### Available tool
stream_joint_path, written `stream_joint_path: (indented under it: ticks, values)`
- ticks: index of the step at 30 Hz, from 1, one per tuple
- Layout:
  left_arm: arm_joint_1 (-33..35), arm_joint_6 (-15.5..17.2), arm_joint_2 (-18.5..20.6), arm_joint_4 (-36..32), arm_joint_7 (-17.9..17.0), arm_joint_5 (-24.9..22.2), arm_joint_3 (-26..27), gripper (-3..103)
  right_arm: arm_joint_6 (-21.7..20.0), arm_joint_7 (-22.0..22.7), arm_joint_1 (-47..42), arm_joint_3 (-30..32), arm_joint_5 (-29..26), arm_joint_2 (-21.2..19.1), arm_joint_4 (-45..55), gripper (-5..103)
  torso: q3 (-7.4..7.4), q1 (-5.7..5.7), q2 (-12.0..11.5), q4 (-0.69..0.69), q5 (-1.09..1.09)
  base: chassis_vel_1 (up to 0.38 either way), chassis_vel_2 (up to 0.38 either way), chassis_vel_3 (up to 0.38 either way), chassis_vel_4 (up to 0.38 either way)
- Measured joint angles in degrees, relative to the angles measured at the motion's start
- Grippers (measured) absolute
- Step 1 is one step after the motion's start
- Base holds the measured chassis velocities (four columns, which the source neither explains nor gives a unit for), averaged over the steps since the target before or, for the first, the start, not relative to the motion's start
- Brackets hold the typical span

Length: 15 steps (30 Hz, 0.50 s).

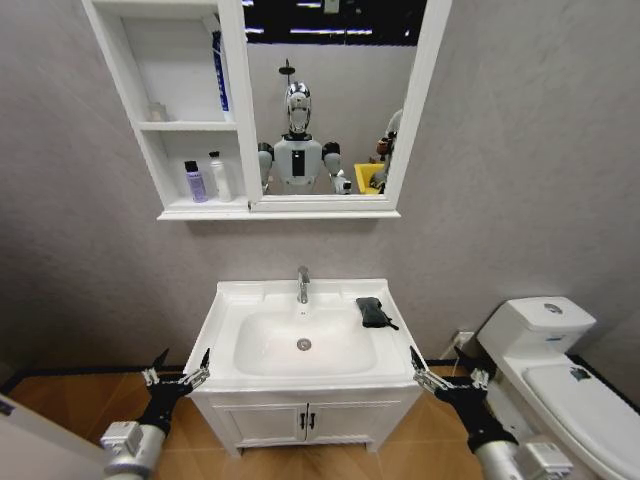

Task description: Move facial cleanser and shampoo from washbasin to cabinet, then wipe washbasin with towel.

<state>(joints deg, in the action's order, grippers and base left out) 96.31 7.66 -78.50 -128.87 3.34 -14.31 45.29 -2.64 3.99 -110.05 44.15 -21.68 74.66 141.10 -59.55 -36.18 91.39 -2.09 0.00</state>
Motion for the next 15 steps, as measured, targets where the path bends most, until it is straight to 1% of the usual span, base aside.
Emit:
stream_joint_path:
  ticks: [11, 15]
  values:
    - [0.0, 0.0, 0.0, 0.0, 0.0, 0.0, 0.0, 100, 0.0, 0.1, 0.1, 0.0, 0.1, 0.1, -0.1, 100, 0.0, -0.01, 0.0, 0.0, 0.0, 0.0, 0.0, 0.0, 0.0]
    - [0.0, 0.0, 0.0, 0.0, 0.0, 0.0, 0.0, 100, 0.0, 0.1, 0.1, -0.1, 0.1, 0.1, -0.1, 100, -0.01, -0.04, 0.0, -0.01, -0.01, 0.067, -0.066, -0.075, 0.066]
